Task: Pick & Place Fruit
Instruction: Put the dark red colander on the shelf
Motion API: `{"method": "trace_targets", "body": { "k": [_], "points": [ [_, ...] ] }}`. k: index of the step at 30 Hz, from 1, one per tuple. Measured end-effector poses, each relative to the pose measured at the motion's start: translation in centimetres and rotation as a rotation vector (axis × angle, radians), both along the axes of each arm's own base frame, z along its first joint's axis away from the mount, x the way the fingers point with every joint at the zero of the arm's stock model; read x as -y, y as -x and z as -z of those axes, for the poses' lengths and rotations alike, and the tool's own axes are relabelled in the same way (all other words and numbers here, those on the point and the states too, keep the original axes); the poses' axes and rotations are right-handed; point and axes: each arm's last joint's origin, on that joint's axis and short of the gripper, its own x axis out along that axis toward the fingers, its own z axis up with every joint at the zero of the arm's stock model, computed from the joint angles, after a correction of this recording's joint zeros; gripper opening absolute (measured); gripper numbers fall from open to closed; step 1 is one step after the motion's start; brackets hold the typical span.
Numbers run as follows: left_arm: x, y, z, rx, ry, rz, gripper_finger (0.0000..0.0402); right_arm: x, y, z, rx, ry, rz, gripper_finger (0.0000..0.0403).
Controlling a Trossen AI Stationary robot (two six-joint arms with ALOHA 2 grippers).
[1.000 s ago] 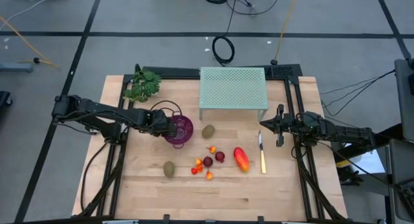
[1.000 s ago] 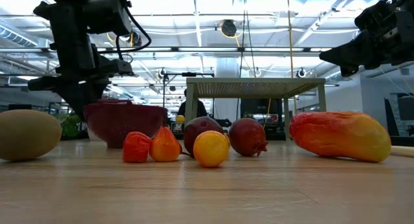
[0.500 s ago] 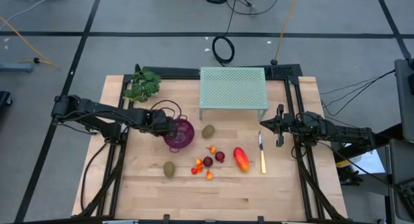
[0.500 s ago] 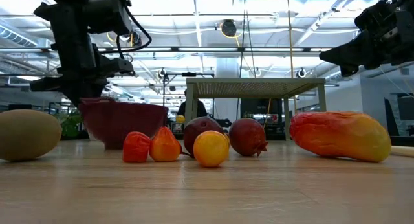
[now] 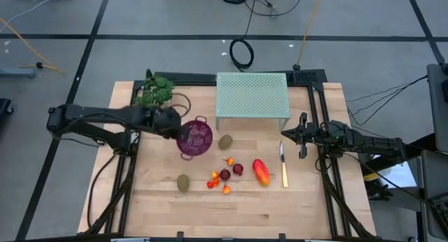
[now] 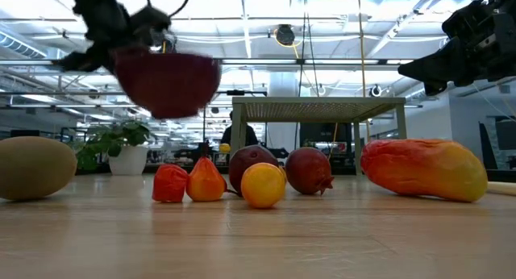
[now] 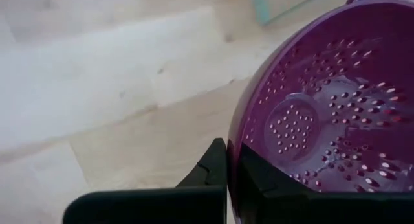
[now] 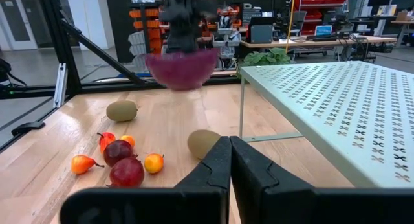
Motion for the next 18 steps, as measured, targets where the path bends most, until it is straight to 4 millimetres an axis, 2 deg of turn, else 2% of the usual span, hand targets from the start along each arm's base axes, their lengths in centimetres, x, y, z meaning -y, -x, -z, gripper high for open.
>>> {"method": "trace_targets", "body": {
  "k": [5, 10, 18],
  "points": [
    [-1.1, -0.2, -4.6, 0.026, -0.100, 0.104, 0.0001, 0.0, 0.0, 0.0, 0.000, 0.000, 0.000, 0.0000],
    [-3.1, -1.2, -8.2, 0.059, -0.237, 0.176, 0.0000, 0.0, 0.0, 0.0, 0.000, 0.000, 0.000, 0.0000],
    [-7.4, -4.5, -11.1, 0.054, -0.338, 0.241, 0.0000, 0.0, 0.0, 0.0, 0.000, 0.000, 0.000, 0.0000]
  ]
}}
